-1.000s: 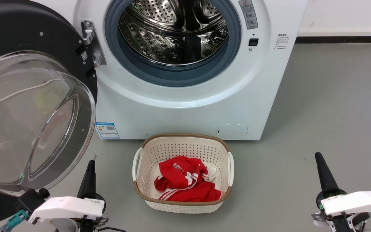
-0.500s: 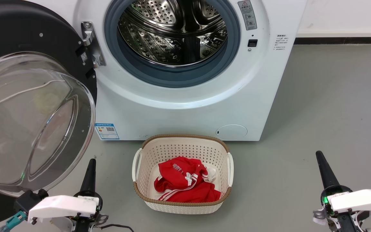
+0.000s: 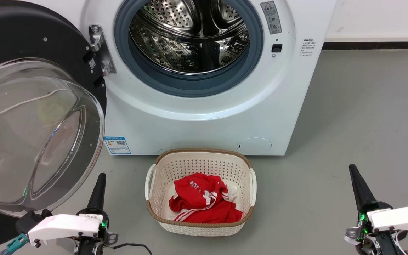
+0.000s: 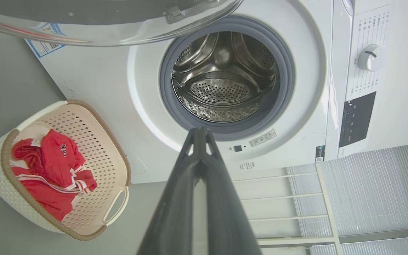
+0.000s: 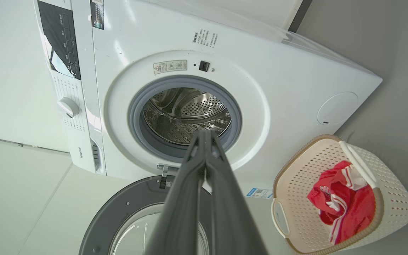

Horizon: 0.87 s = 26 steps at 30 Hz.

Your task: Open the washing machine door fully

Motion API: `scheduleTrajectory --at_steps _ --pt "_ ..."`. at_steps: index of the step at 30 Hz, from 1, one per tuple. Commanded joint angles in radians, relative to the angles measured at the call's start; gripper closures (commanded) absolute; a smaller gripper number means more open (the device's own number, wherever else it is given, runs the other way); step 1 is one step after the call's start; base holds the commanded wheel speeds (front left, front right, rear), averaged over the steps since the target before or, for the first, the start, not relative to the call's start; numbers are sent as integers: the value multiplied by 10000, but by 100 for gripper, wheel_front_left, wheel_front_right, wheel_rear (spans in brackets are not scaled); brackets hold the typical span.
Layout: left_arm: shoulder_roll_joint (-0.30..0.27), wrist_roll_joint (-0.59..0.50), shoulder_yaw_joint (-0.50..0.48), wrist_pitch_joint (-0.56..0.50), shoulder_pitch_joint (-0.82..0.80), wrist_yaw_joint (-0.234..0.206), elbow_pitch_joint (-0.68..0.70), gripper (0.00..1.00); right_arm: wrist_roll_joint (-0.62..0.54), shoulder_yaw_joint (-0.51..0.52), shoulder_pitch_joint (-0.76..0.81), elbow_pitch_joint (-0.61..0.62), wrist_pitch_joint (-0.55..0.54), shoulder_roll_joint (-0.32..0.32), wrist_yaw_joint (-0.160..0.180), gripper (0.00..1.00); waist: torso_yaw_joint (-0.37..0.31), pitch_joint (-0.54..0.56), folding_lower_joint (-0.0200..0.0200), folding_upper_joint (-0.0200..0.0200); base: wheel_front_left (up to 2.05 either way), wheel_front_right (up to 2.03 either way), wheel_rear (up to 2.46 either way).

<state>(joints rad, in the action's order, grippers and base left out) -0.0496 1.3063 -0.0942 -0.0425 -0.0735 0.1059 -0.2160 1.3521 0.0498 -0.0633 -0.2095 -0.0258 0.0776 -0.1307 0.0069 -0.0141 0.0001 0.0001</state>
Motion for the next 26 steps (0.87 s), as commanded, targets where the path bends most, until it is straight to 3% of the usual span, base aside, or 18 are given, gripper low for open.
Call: scheduleTrajectory --at_steps 1,26 --pt "-13 316 -32 -90 -240 73 12 100 326 36 -239 -4 -60 38 -1 100 -4 6 0 -1 0 0 0" --pt "-12 2307 -174 -566 -382 216 -225 100 2187 242 -423 -257 -470 -16 -1 100 -48 77 -1 -1 0 0 0"
